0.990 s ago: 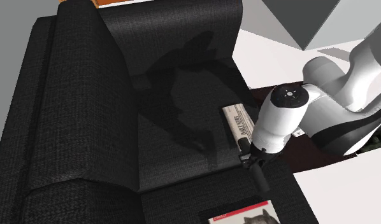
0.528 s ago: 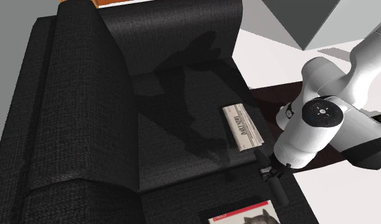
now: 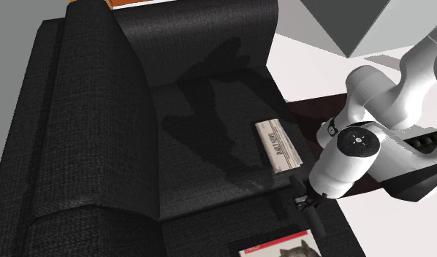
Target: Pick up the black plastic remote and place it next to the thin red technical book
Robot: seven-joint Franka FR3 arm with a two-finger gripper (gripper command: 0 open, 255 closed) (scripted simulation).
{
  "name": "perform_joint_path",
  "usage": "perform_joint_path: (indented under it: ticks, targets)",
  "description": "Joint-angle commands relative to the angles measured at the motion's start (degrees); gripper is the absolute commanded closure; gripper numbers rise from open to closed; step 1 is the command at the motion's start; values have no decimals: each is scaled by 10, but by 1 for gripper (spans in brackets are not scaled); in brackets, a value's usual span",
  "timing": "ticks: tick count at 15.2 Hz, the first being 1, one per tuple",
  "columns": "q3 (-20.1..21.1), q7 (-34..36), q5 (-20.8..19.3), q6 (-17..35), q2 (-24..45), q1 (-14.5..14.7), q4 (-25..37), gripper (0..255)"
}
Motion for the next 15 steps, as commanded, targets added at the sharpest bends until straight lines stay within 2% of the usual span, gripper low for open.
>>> perform_joint_path:
  ticks: [1, 5, 12, 13, 15]
  targets:
    - [2, -6, 4, 19, 11, 0, -8, 255]
    - [8, -14, 11, 57, 39, 2, -19, 255]
    - [8, -14, 11, 57, 39, 2, -19, 255]
    - [8, -14, 11, 57, 39, 2, -19, 0]
    - [8, -14, 11, 57, 39, 2, -19, 0]
